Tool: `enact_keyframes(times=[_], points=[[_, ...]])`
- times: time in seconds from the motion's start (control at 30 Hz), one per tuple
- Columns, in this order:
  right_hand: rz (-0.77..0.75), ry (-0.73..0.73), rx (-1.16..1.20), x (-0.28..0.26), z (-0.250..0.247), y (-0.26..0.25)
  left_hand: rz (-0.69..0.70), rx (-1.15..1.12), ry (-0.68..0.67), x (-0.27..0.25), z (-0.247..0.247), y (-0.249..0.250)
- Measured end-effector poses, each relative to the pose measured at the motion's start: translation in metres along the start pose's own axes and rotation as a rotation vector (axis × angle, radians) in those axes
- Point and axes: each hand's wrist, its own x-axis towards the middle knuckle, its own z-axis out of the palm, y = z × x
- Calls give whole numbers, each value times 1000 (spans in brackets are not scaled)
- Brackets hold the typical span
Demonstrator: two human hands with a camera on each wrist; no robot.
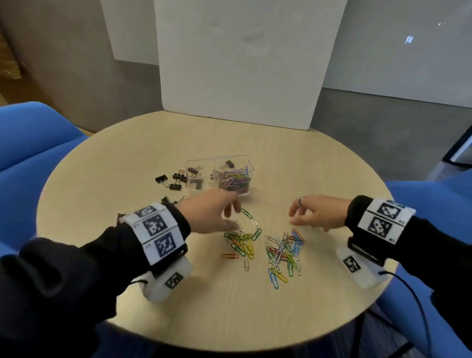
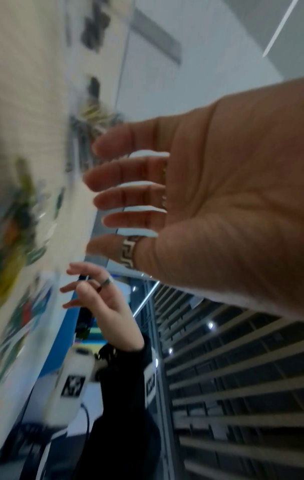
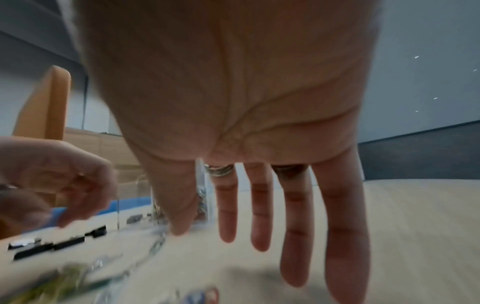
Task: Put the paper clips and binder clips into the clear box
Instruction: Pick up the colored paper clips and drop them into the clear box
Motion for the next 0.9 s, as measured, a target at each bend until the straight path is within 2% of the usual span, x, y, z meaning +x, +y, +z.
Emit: enact_keyframes(times=[0.1,0.2,0.37,0.5,0.67,0.73,0.83,0.9], points=[[36,8,81,-4,16,9,-11,-8,-155,-4,23,21],[-24,-22,213,-11,25,3,6,8,-223,-1,41,45],[-139,-56,126,-19,35,-17,70,116,-212,13,46,67],[-166,9,51,-6,33,-26,101,132,-207,28,40,62],[-146,116,268,2,17,-21,54,25,-153,32,22,45],[-129,67,298,-3,12,-15,20,-5,-224,27,20,39],[-93,-148,272,-12,17,-7,-12,27,-369,19,27,37],[-100,-214,173,-13,24,-6,-2,69,-383,17,35,41]])
